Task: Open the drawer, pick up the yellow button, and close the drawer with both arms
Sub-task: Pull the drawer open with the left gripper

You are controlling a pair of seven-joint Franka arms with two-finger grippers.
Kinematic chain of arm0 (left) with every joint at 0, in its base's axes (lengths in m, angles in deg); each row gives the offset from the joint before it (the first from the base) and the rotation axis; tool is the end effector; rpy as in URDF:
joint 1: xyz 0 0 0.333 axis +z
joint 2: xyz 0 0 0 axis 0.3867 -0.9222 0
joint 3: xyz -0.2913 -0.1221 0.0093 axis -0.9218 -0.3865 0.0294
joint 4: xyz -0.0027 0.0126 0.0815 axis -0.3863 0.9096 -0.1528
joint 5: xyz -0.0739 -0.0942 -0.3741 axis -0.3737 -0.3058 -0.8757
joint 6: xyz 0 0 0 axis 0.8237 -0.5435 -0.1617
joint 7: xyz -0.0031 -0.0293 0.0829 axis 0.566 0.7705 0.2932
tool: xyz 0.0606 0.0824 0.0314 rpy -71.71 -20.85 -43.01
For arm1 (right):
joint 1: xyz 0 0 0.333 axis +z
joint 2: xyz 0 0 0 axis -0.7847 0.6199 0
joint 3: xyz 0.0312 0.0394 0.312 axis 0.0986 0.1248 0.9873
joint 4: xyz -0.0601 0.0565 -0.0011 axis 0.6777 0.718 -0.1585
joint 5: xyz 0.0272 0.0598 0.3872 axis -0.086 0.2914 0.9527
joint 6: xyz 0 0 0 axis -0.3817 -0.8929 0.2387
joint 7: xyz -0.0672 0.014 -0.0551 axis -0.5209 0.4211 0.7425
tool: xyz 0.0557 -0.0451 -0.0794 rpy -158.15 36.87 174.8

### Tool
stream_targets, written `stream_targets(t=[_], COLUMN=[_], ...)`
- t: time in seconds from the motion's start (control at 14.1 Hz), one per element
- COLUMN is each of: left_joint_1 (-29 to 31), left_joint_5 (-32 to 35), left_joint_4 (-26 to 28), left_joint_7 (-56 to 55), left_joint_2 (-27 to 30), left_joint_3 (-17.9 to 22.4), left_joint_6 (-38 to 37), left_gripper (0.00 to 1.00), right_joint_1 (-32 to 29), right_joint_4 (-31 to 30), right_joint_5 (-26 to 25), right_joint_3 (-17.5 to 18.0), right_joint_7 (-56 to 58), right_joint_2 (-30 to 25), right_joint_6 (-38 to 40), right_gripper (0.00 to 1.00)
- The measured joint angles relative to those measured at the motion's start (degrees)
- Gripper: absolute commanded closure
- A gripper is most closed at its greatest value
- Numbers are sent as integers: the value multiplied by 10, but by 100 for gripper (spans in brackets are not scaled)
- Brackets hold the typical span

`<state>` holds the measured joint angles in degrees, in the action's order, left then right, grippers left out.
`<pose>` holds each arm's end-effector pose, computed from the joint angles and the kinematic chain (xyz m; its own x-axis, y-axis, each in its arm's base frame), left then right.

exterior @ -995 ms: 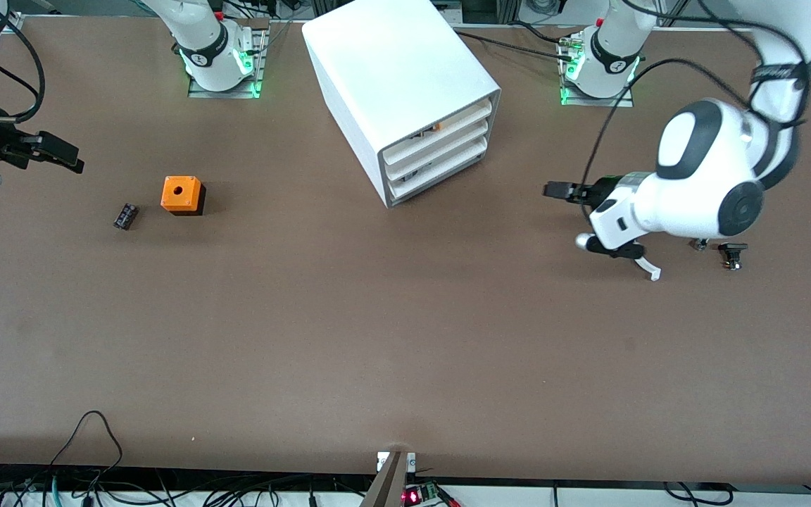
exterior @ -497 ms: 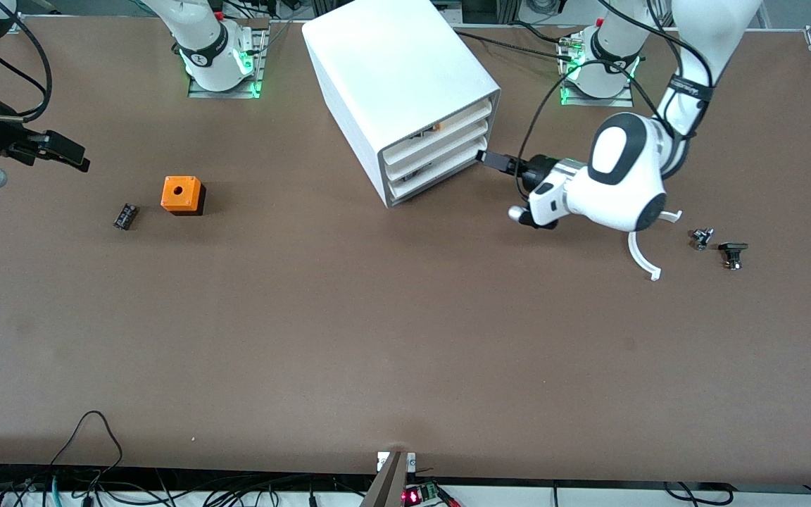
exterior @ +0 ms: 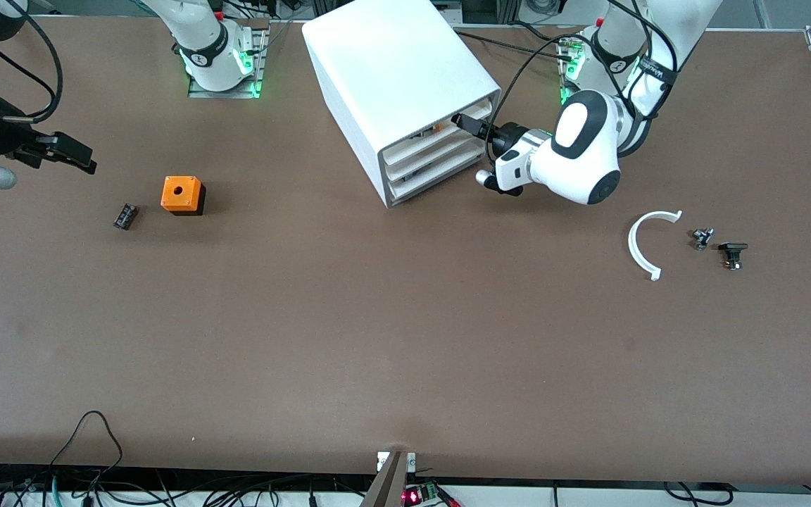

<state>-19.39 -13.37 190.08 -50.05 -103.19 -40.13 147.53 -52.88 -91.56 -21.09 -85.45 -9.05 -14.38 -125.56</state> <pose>0.4084 -0.2929 0.2809 0.7299 -0.3766 -0.5705 0.1681 -0.7100 0.6838 0.5258 -0.0162 0.5515 0.9935 -0.0880 -0.0716 -0.0870 -0.9961 0.0167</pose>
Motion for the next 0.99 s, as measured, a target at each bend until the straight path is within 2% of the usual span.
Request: stream_targets(t=[0.07, 0.21, 0.28, 0.64, 0.99], left_joint_1=[0, 1, 1, 6, 38], left_joint_5=[0, -1, -1, -1, 57], left_joint_4=[2, 3, 4, 5, -37], left_joint_7=[0, 0, 0, 3, 43], left_joint_2=[2, 3, 3, 10, 25], left_joint_3=[-1, -4, -6, -15, 52], left_joint_6=[0, 2, 9, 25, 58], left_gripper=[24, 79, 100, 100, 100], right_joint_1=[0, 1, 1, 5, 50], right_joint_4=[1, 6, 9, 22, 48], right_joint_5=[0, 0, 0, 14, 24], right_joint_3=[7, 19, 23, 27, 29], right_joint_7=[0, 0, 0, 0, -3], right_joint_2=[0, 0, 0, 16, 51], right_joint_6=[-3, -9, -10, -15, -16], right_gripper=[0, 0, 0, 0, 0])
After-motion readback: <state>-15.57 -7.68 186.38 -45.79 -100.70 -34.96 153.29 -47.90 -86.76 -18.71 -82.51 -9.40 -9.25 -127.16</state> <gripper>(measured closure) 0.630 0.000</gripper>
